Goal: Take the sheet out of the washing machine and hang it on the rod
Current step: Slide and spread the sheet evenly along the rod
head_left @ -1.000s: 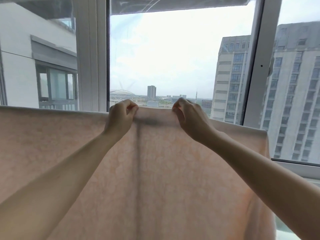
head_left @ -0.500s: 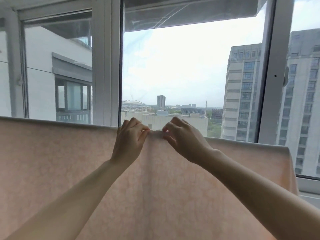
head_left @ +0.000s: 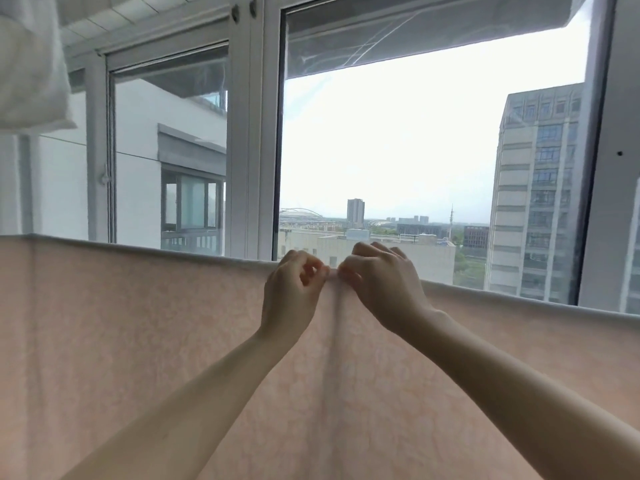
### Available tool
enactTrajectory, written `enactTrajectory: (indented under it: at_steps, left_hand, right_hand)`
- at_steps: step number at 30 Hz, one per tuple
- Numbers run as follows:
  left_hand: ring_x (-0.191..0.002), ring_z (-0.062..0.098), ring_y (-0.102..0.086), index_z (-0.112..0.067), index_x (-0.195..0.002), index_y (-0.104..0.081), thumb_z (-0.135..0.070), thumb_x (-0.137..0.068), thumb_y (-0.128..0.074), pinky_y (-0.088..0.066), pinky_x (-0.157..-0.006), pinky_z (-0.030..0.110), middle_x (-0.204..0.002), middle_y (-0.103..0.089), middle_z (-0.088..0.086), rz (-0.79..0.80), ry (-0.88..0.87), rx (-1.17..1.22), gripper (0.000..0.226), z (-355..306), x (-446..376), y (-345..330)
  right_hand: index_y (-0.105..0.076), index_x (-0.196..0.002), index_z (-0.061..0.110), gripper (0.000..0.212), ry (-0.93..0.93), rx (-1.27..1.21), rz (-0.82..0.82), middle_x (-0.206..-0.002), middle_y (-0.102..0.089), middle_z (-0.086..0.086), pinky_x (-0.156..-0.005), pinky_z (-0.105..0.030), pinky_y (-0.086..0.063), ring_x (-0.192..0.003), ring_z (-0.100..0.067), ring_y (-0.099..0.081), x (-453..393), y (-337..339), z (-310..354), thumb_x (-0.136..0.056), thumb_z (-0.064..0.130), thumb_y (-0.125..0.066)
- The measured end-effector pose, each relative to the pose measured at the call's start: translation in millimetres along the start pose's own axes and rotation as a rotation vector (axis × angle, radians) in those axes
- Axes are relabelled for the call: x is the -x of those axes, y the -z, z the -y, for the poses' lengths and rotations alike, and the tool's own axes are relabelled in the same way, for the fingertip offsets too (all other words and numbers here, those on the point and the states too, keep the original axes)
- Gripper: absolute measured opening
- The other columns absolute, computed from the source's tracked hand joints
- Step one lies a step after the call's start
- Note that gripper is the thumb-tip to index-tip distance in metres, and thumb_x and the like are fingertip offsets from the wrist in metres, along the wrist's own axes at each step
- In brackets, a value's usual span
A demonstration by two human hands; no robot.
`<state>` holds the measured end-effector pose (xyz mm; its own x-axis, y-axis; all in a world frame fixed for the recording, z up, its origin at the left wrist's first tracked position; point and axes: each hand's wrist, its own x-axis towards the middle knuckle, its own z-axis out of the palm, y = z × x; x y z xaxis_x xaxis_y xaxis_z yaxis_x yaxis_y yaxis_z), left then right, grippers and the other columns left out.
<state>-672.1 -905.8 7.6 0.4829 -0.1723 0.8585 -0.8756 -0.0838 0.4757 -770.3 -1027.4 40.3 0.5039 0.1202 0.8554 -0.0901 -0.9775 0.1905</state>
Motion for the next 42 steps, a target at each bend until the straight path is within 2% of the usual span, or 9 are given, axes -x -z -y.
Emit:
enactTrajectory:
  at_steps: [5, 9, 12, 17, 20, 23, 30, 37, 42]
  left_hand:
    - [-0.07, 0.022, -0.071, -0.01, -0.084, -0.066, -0.059, -0.09, -0.053, -0.053, -0.069, 0.035, -0.076, -0.074, 0.003, 0.143, 0.715, 0.267, 0.051, 4, -14, 20]
    - [-0.076, 0.022, -0.073, -0.01, -0.092, -0.069, -0.049, -0.09, -0.06, -0.052, -0.081, 0.035, -0.075, -0.076, 0.002, 0.196, 0.833, 0.401, 0.041, 1, -27, 30]
    - [-0.074, 0.019, -0.073, -0.008, -0.096, -0.066, -0.025, -0.094, -0.062, -0.05, -0.072, 0.029, -0.074, -0.075, 0.001, 0.205, 0.773, 0.389, 0.018, 5, -27, 26]
    - [-0.071, 0.017, -0.073, -0.009, -0.089, -0.069, -0.024, -0.095, -0.062, -0.052, -0.066, 0.025, -0.075, -0.075, -0.001, 0.142, 0.641, 0.413, 0.018, 20, -18, 17]
    - [-0.067, 0.016, -0.072, -0.009, -0.089, -0.071, -0.026, -0.095, -0.062, -0.054, -0.063, 0.025, -0.076, -0.076, -0.001, 0.136, 0.569, 0.411, 0.02, 27, -16, 15]
    - [-0.064, 0.018, -0.072, -0.01, -0.09, -0.072, -0.026, -0.095, -0.062, -0.054, -0.058, 0.024, -0.078, -0.076, 0.0, 0.16, 0.529, 0.414, 0.02, 33, -18, 16]
    - [-0.061, 0.016, -0.071, -0.013, -0.087, -0.074, -0.028, -0.093, -0.063, -0.052, -0.053, 0.021, -0.081, -0.075, -0.003, 0.199, 0.395, 0.361, 0.019, 51, -23, 28]
    - [-0.079, 0.002, -0.06, -0.018, -0.096, -0.067, -0.019, -0.082, -0.076, -0.052, -0.068, 0.018, -0.089, -0.064, -0.013, 0.092, -0.221, -0.137, 0.017, 95, -41, 50]
    - [-0.105, 0.012, -0.057, -0.016, -0.118, -0.067, -0.016, -0.08, -0.078, -0.053, -0.085, 0.033, -0.114, -0.063, -0.006, 0.237, -0.423, -0.338, 0.04, 144, -64, 64]
  right_hand:
    - [-0.074, -0.085, 0.013, 0.012, -0.04, -0.183, -0.13, -0.082, -0.063, 0.005, -0.058, -0.03, -0.05, -0.068, -0.012, -0.058, -5, -3, 2, -0.09, 0.02, -0.066]
    - [-0.073, -0.093, 0.014, 0.008, 0.258, 0.0, 0.015, -0.088, -0.063, 0.002, -0.062, -0.026, -0.05, -0.079, -0.014, -0.058, 6, -6, -4, -0.086, 0.018, -0.07]
    - [-0.071, -0.093, 0.014, 0.008, 0.287, 0.062, 0.057, -0.089, -0.062, 0.002, -0.061, -0.029, -0.052, -0.08, -0.016, -0.057, 8, -8, -11, -0.088, 0.02, -0.068]
    - [-0.063, -0.109, 0.015, 0.028, 0.227, 0.098, 0.115, -0.105, -0.059, 0.001, -0.068, -0.031, -0.056, -0.086, -0.014, -0.057, 0, -18, 0, -0.086, 0.029, -0.069]
    - [-0.041, -0.141, 0.017, 0.067, 0.217, 0.184, 0.225, -0.127, -0.056, -0.002, -0.078, -0.034, -0.056, -0.103, -0.018, -0.061, -9, -36, 9, -0.085, 0.042, -0.068]
    - [-0.016, -0.152, 0.021, 0.071, 0.166, 0.279, 0.298, -0.14, -0.049, -0.004, -0.086, -0.036, -0.054, -0.116, -0.023, -0.058, -27, -47, 19, -0.095, 0.051, -0.046]
    - [0.015, -0.151, 0.022, 0.063, 0.306, 0.44, 0.383, -0.115, -0.055, -0.004, -0.063, -0.03, -0.052, -0.08, -0.018, -0.062, -34, -62, 25, -0.104, 0.028, -0.027]
    - [0.009, -0.151, 0.034, 0.069, 0.28, 0.455, 0.355, -0.142, -0.045, -0.005, -0.063, -0.03, -0.051, -0.091, -0.022, -0.063, -27, -59, 18, -0.1, 0.014, -0.032]
    - [-0.026, -0.15, 0.03, 0.076, 0.258, 0.439, 0.212, -0.118, -0.066, -0.006, -0.043, -0.029, -0.046, -0.067, -0.022, -0.066, -20, -69, 7, -0.086, 0.015, -0.063]
